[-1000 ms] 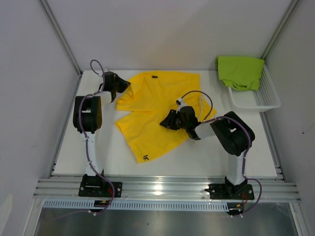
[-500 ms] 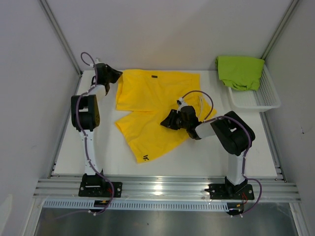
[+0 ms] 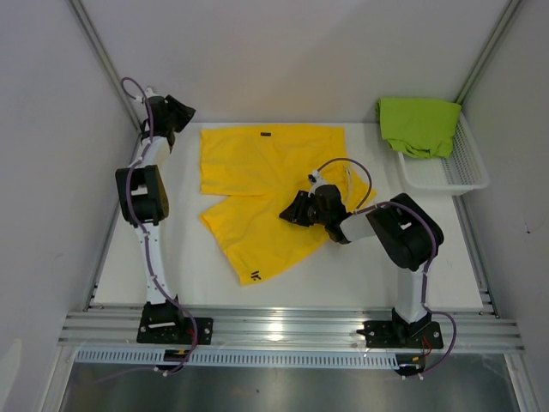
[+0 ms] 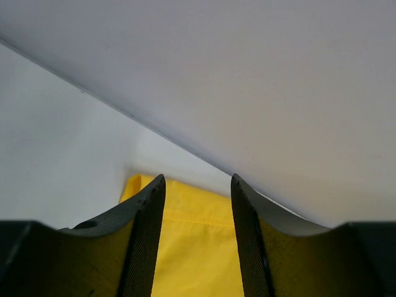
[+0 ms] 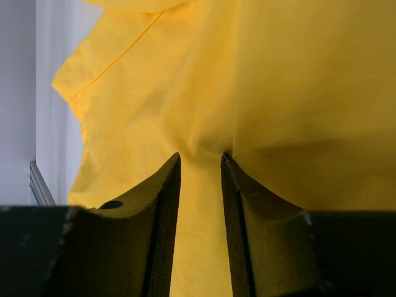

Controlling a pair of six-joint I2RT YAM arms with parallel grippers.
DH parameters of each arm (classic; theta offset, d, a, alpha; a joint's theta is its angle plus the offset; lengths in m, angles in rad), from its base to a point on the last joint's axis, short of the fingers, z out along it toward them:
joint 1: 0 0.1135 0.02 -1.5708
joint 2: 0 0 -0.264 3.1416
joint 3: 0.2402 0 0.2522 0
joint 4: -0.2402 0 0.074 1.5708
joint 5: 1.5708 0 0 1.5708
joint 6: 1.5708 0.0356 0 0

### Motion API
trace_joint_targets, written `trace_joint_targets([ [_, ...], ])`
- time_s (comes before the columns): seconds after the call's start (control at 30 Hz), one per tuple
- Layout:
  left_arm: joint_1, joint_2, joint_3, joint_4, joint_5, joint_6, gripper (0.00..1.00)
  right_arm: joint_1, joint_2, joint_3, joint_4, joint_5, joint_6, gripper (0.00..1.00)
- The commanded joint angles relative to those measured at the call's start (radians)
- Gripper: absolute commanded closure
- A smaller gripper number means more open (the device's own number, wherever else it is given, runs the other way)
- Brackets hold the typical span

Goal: Fold and stack the shorts
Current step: Flatten the shorts out

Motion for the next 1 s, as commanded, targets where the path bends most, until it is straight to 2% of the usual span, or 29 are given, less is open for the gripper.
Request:
trace_joint_targets([
  [0.0, 0.003, -0.074, 0.021, -0.043, -0.011, 0.062, 0.51, -0.001, -0.007, 0.018, 0.010, 0.007, -0.016, 0.65],
  [0.1, -0.020, -0.177, -0.072, -0.059, 0.009, 0.081, 0.50, -0.001, -0.024, 0.024, -0.004, 0.010, -0.033, 0.65],
  [0.2, -0.063, -0.330, -0.271, -0.051, -0.003, 0.121, 0.45, -0.005, -0.067, 0.030, -0.030, 0.012, -0.056, 0.63],
  [0.23, -0.077, -0.378, -0.410, -0.038, -0.019, 0.134, 0.43, -0.007, -0.103, 0.030, -0.042, 0.013, -0.063, 0.63],
  [0.27, -0.107, -0.425, -0.460, -0.027, -0.058, 0.160, 0.41, -0.008, -0.122, 0.032, -0.056, 0.027, -0.077, 0.62],
  [0.33, -0.124, -0.576, -0.557, 0.011, -0.104, 0.170, 0.32, -0.008, -0.168, 0.025, -0.103, 0.051, -0.090, 0.61],
  [0.37, -0.179, -0.623, -0.691, 0.030, -0.141, 0.182, 0.29, -0.010, -0.215, 0.021, -0.119, 0.080, -0.093, 0.60],
  [0.4, -0.196, -0.715, -0.738, 0.041, -0.161, 0.190, 0.15, -0.011, -0.240, 0.009, -0.160, 0.099, -0.088, 0.59],
  [0.5, -0.270, -0.837, -0.899, 0.032, -0.256, 0.227, 0.01, -0.024, -0.356, -0.024, -0.233, 0.173, -0.062, 0.54],
  [0.57, -0.322, -0.947, -0.946, 0.009, -0.296, 0.242, 0.01, -0.045, -0.468, -0.074, -0.287, 0.222, -0.034, 0.50],
  [0.6, -0.338, -0.984, -1.030, 0.015, -0.313, 0.242, 0.01, -0.059, -0.507, -0.092, -0.333, 0.255, -0.028, 0.48],
  [0.67, -0.379, -1.105, -1.098, 0.032, -0.344, 0.234, 0.01, -0.103, -0.583, -0.151, -0.370, 0.262, -0.002, 0.45],
  [0.7, -0.396, -1.151, -1.213, 0.068, -0.387, 0.231, 0.01, -0.155, -0.654, -0.168, -0.414, 0.263, 0.007, 0.41],
  [0.73, -0.414, -1.246, -1.250, 0.082, -0.423, 0.231, 0.01, -0.183, -0.683, -0.180, -0.441, 0.262, 0.013, 0.38],
  [0.8, -0.483, -1.332, -1.351, 0.085, -0.512, 0.243, 0.01, -0.271, -0.740, -0.197, -0.516, 0.250, 0.007, 0.36],
  [0.87, -0.541, -1.412, -1.369, 0.046, -0.526, 0.282, 0.01, -0.339, -0.759, -0.220, -0.547, 0.237, -0.004, 0.36],
  [0.9, -0.565, -1.427, -1.367, -0.029, -0.539, 0.294, 0.01, -0.411, -0.766, -0.231, -0.548, 0.220, -0.004, 0.36],
  [0.97, -0.633, -1.450, -1.362, -0.092, -0.545, 0.343, 0.01, -0.477, -0.763, -0.252, -0.551, 0.176, 0.015, 0.36],
])
